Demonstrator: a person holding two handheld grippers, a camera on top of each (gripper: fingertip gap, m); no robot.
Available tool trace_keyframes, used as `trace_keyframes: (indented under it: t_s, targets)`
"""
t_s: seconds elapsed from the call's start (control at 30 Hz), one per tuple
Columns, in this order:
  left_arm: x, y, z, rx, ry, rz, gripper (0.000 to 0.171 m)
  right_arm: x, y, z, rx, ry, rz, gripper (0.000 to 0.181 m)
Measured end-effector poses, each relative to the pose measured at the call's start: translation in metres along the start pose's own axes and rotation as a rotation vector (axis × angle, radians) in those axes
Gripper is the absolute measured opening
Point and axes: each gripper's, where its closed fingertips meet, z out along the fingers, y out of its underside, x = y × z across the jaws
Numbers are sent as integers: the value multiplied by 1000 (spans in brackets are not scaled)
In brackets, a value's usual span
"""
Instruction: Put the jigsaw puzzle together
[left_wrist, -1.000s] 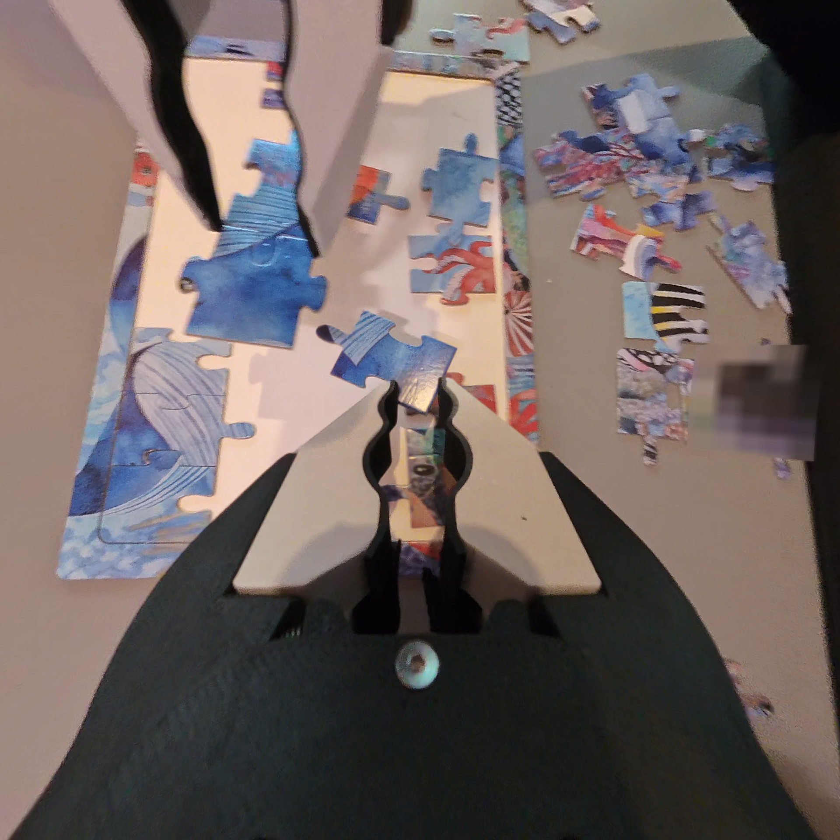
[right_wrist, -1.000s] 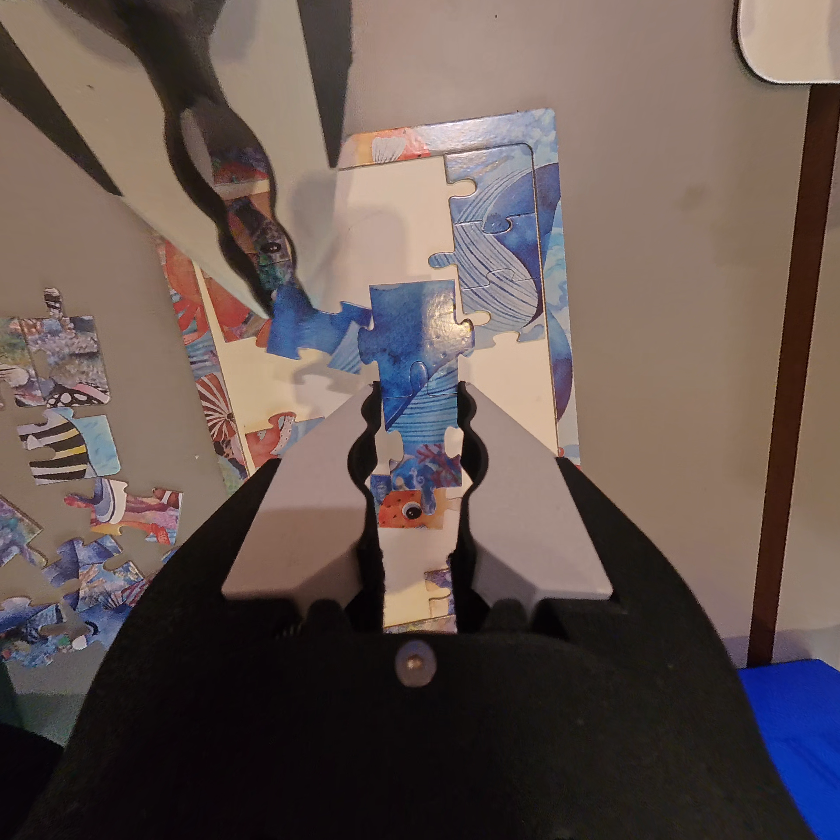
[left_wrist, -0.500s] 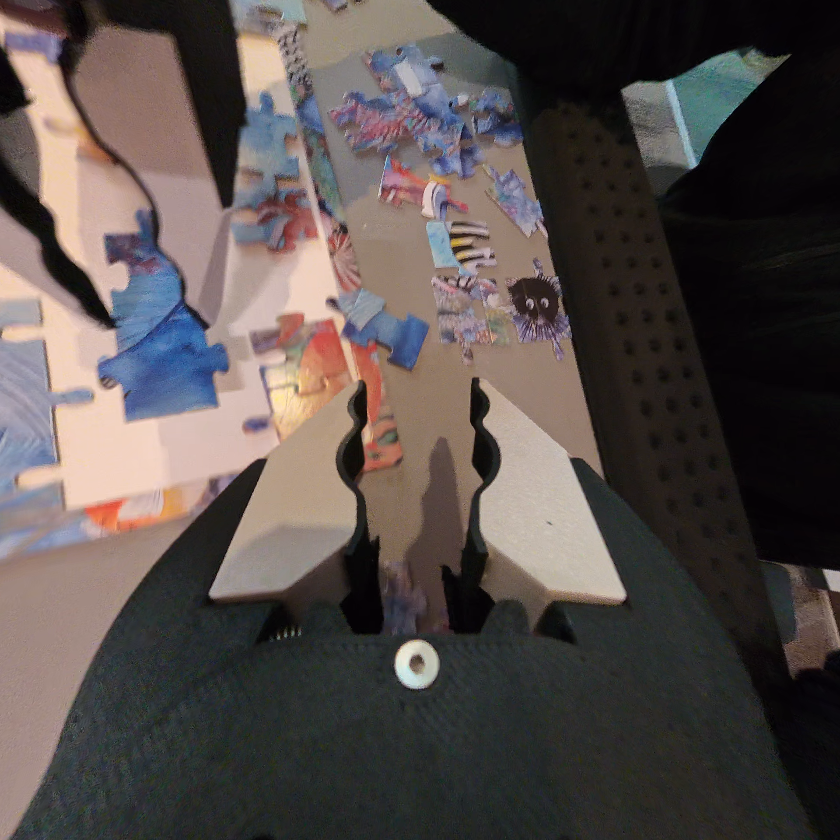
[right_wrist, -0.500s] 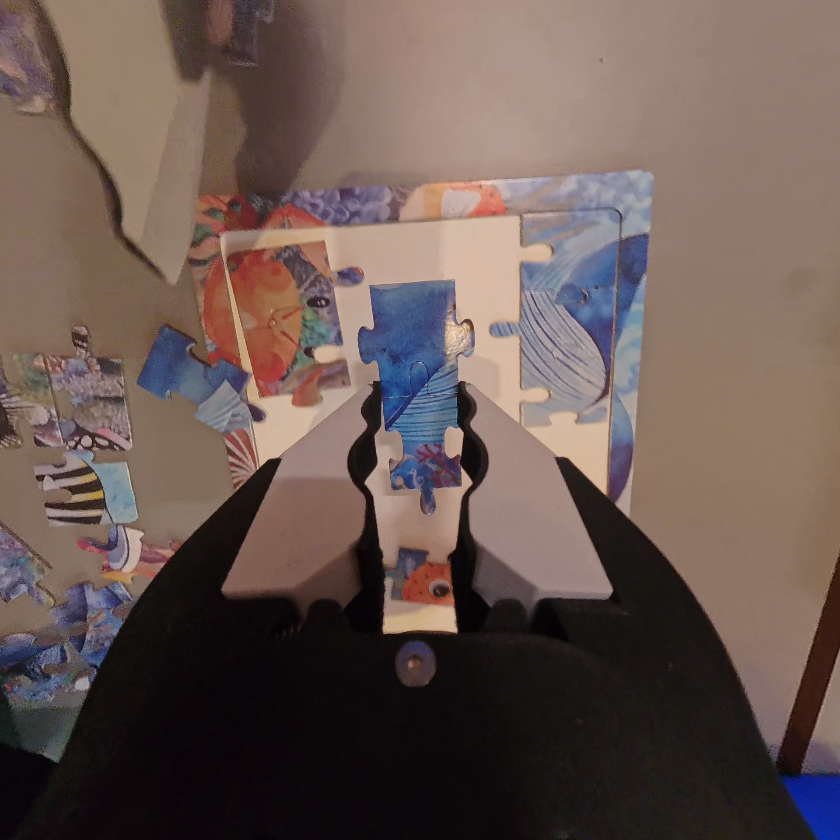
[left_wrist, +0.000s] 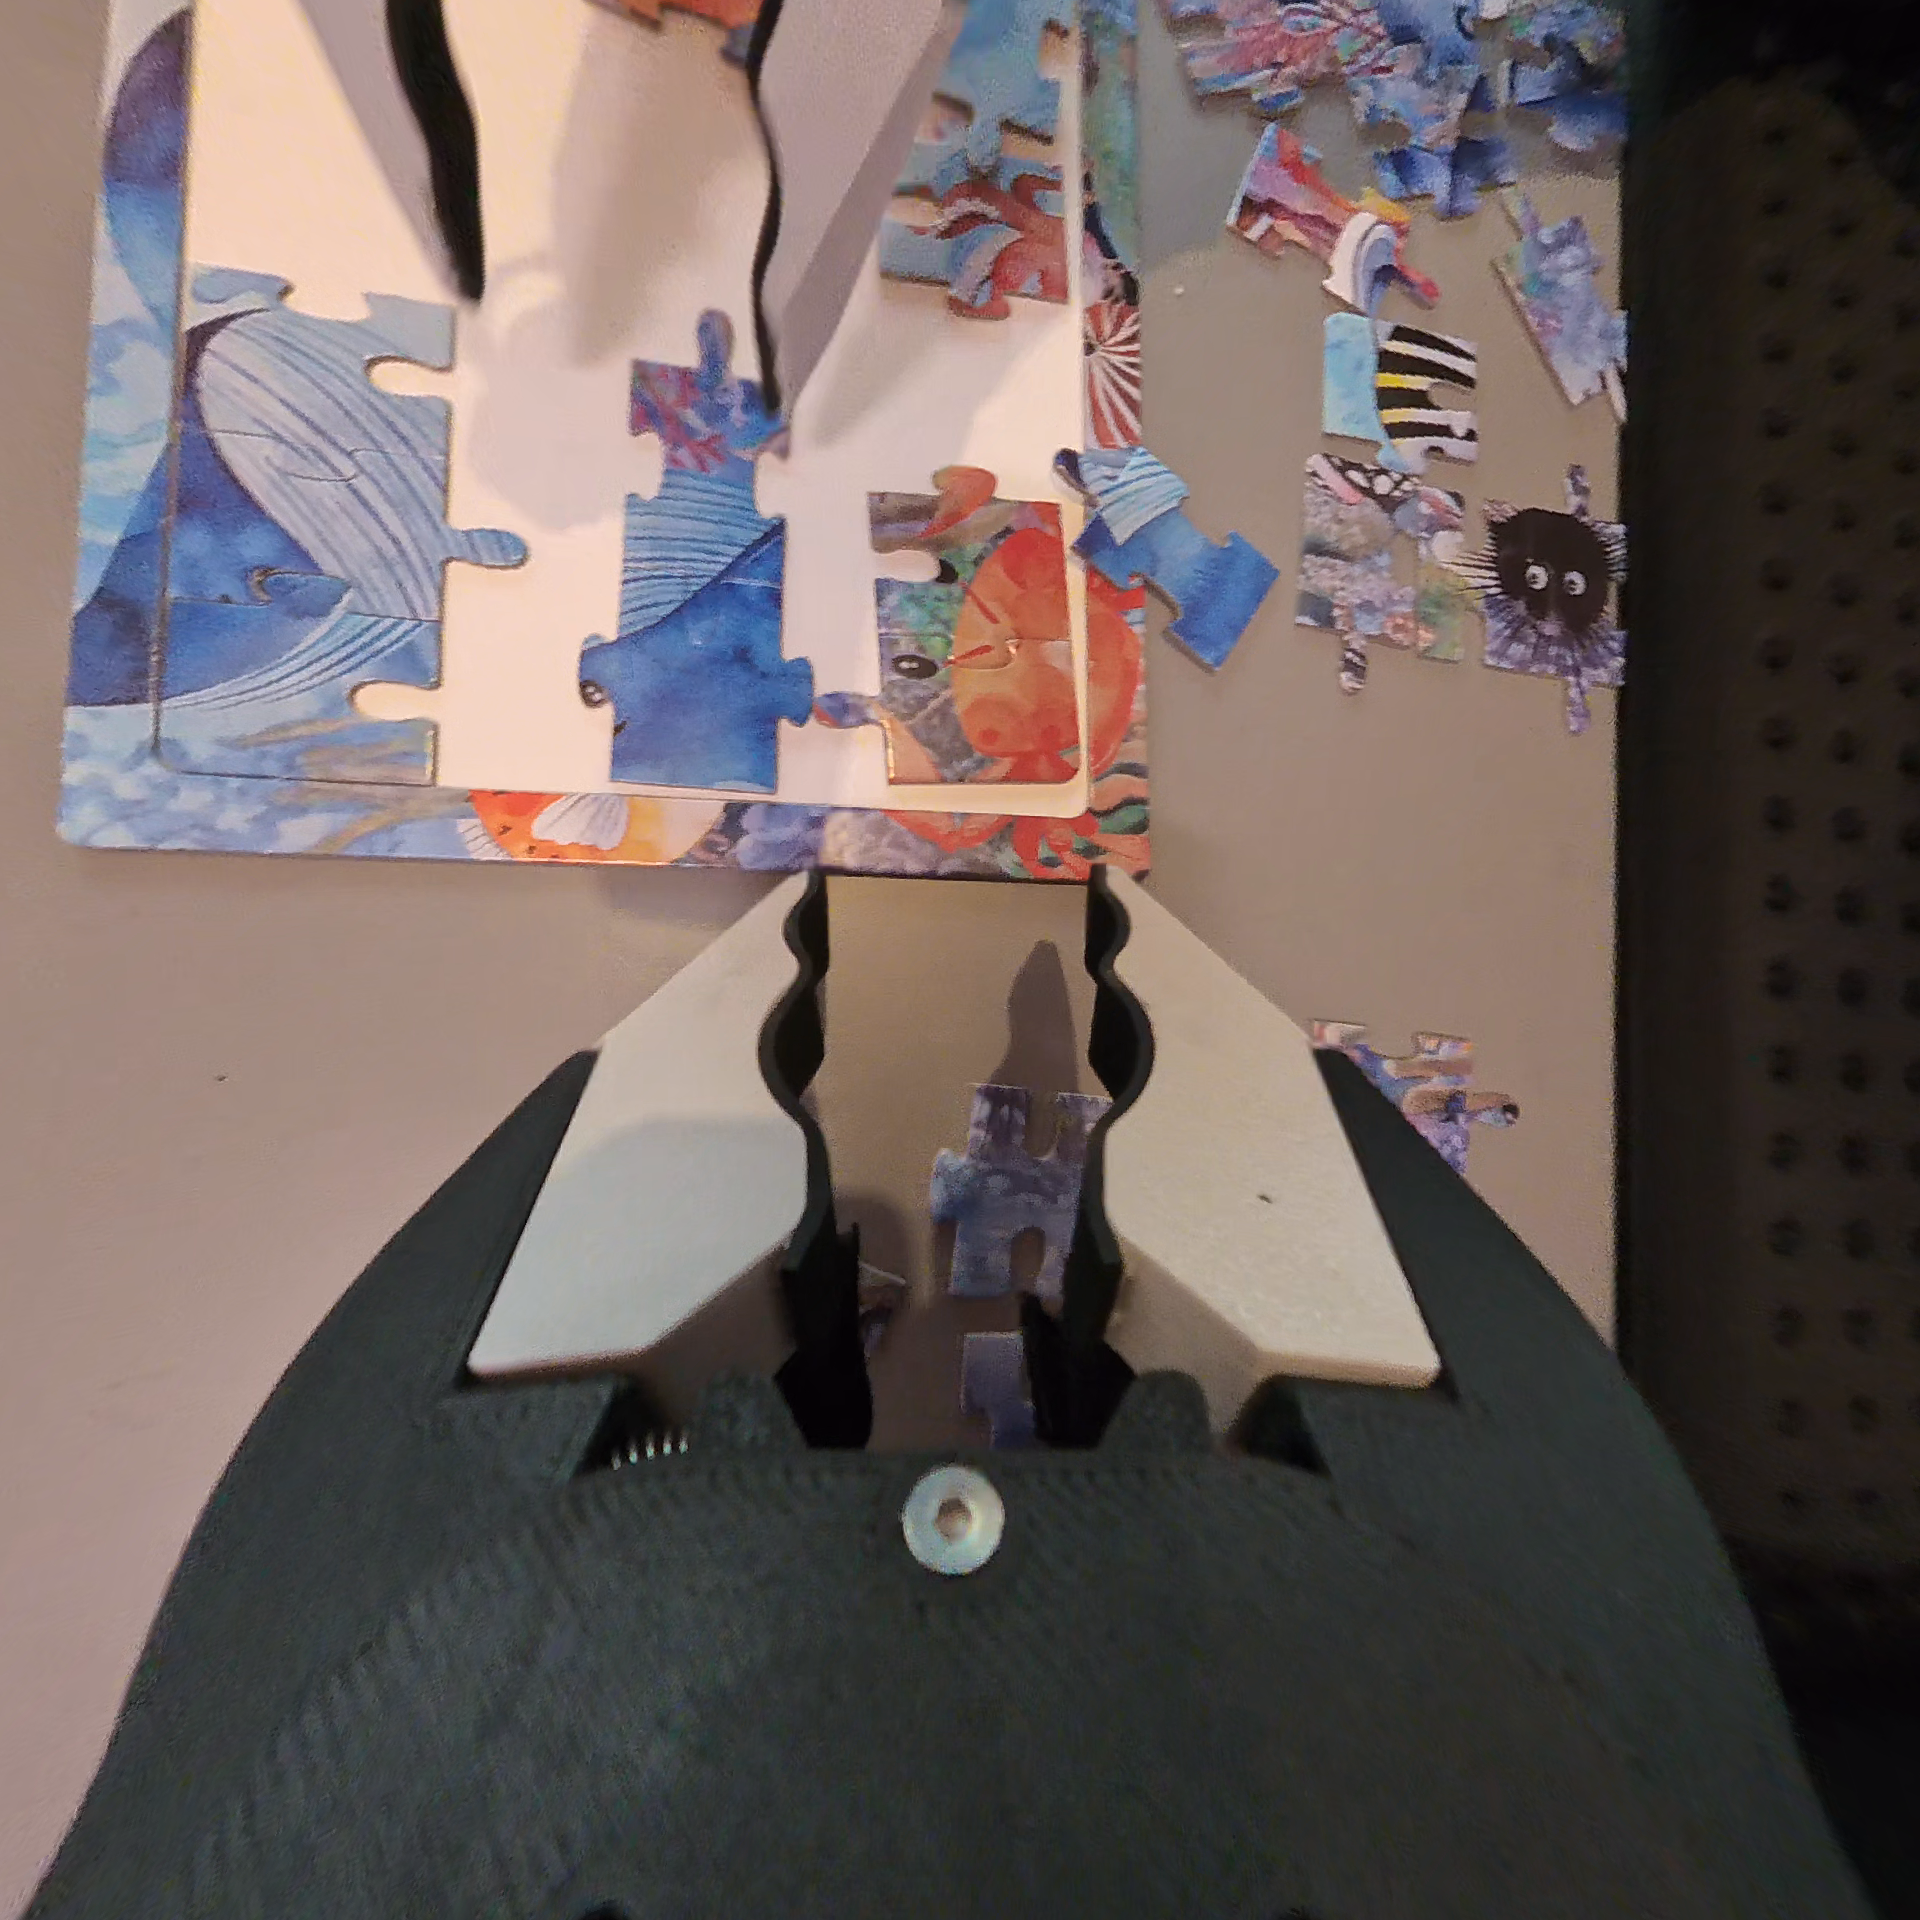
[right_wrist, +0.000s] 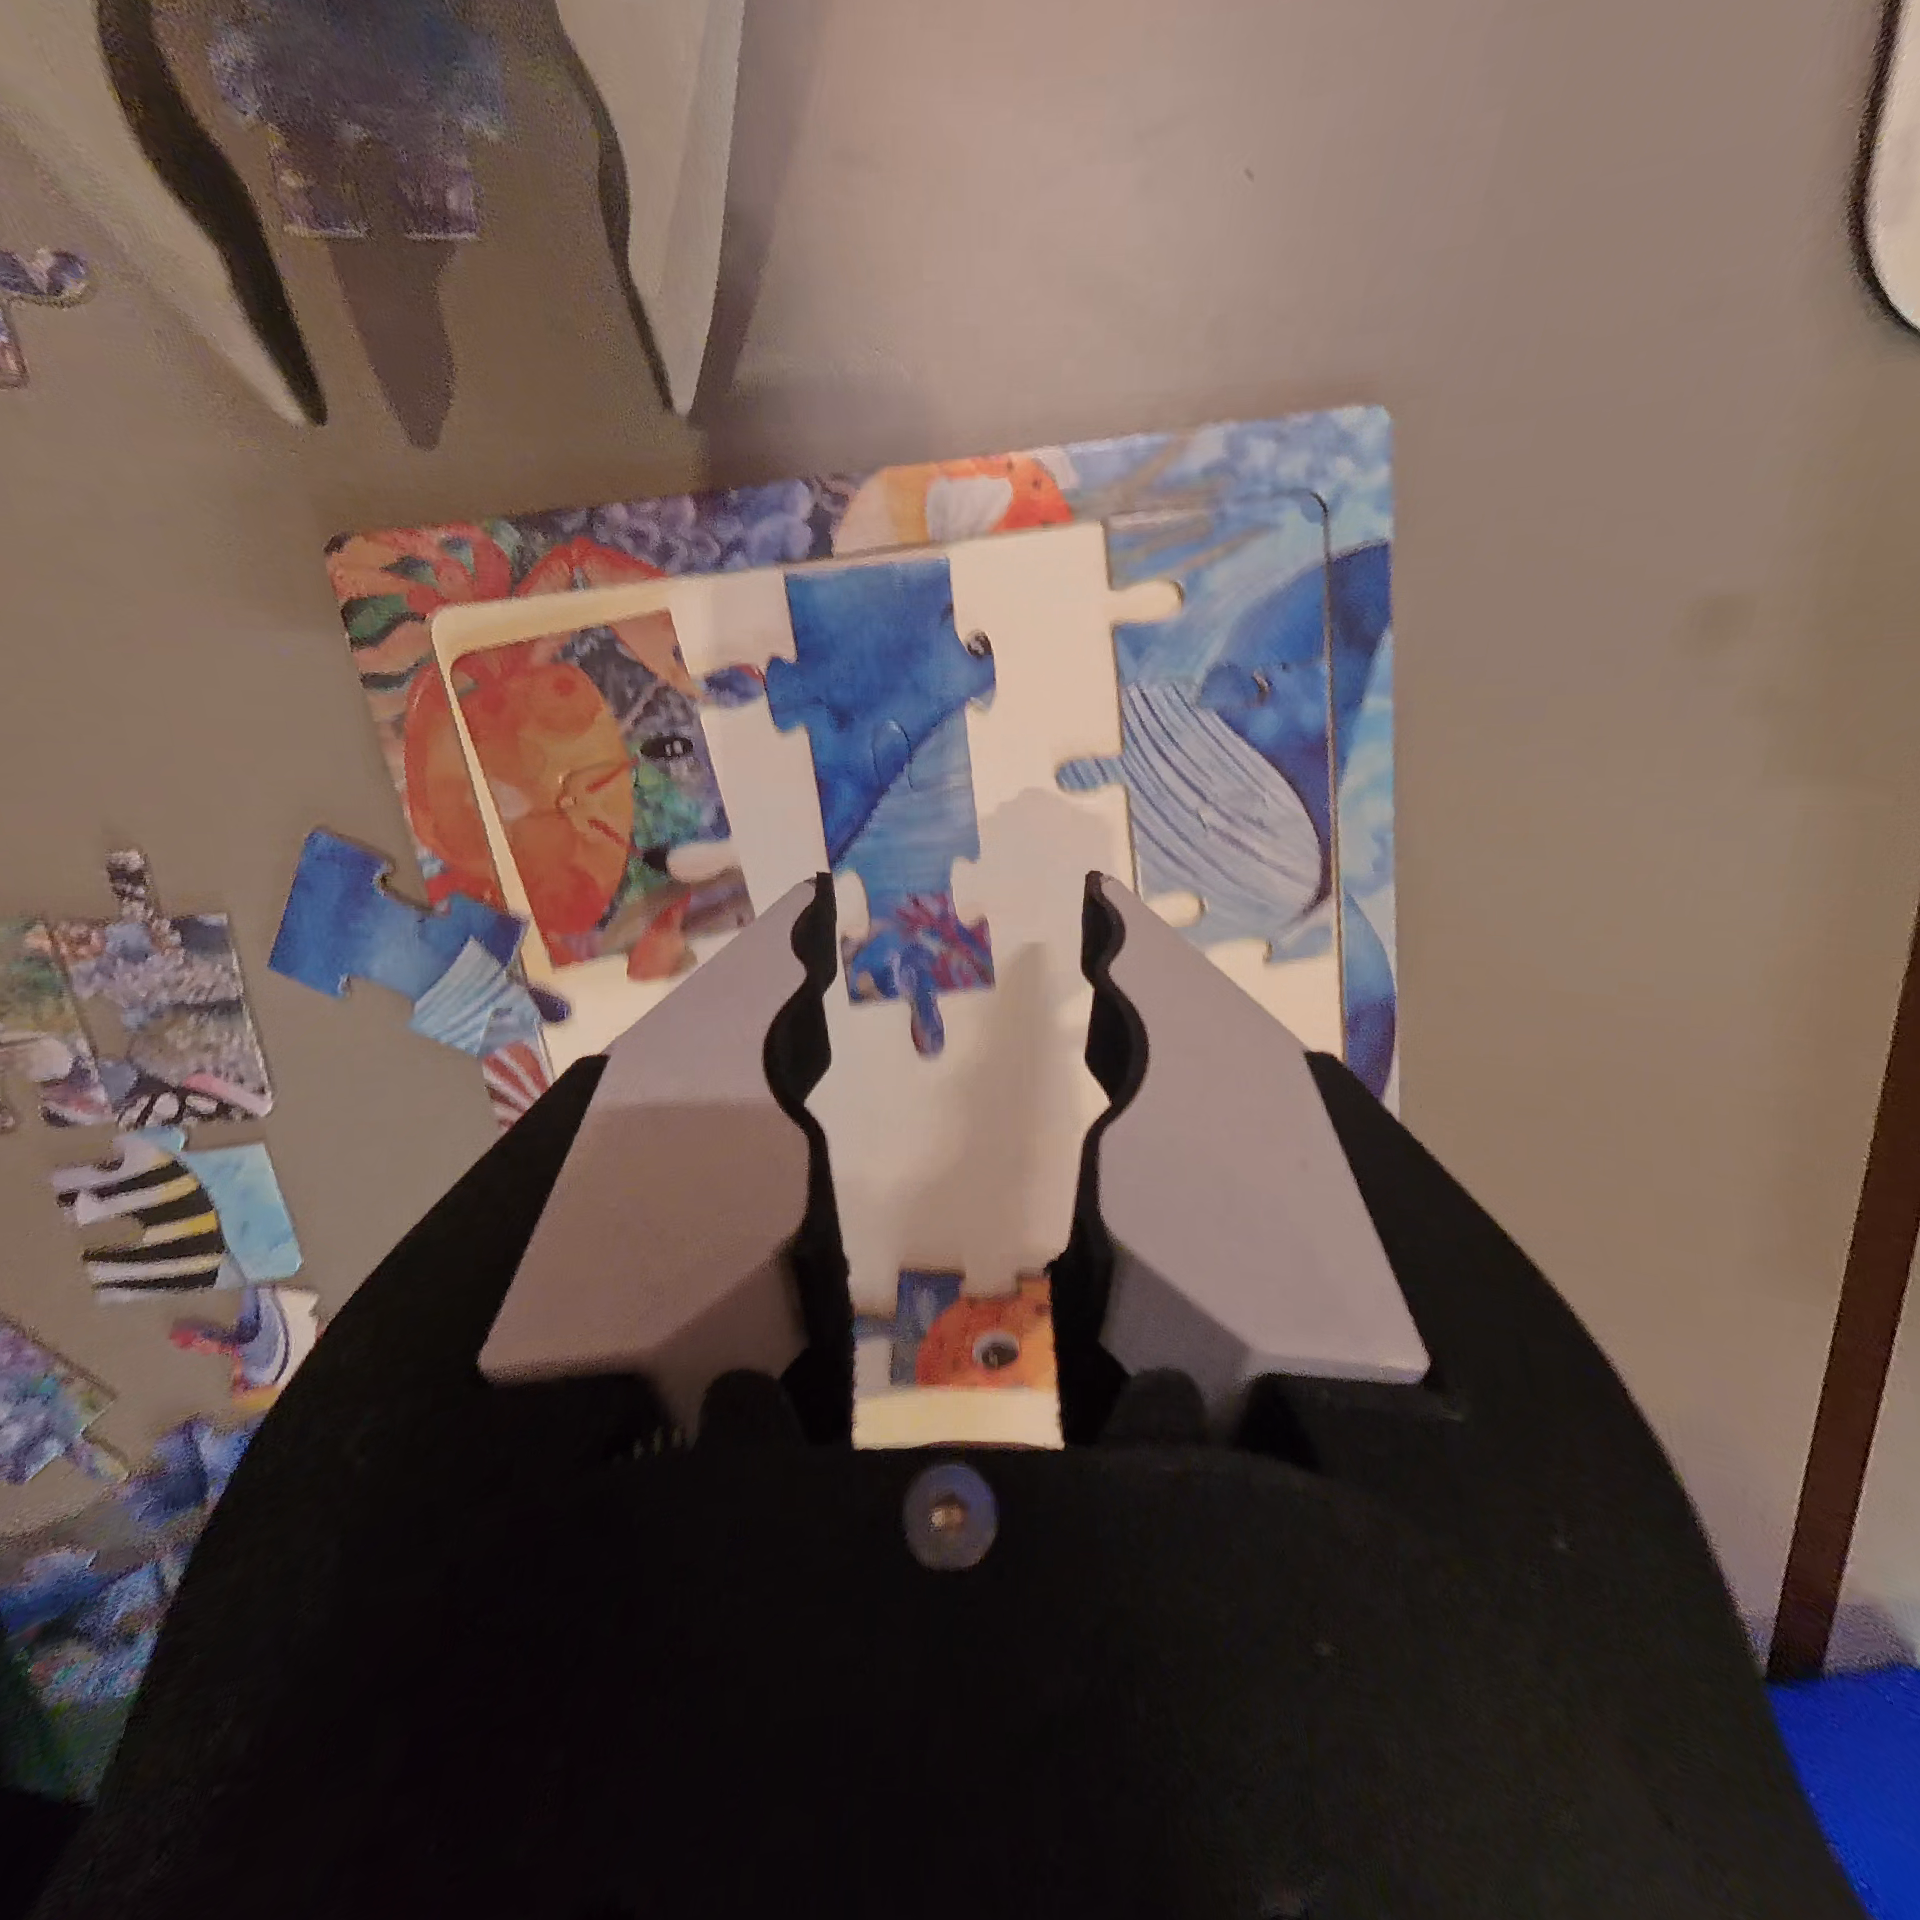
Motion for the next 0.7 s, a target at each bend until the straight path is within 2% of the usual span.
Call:
trace_keyframes:
  t_s: [0.23,0.5,0.7]
  targets:
    - [-17,-4,-5,20,-90,-4,50,11,32,-42,11,12,91,43]
    - [-25,-11,5,29,-133,11,49,-38,97,-24,-196,-84,102,45]
    - [-22,-14,13,9,-138,28,49,-52,134,-31,-200,-87,189,45]
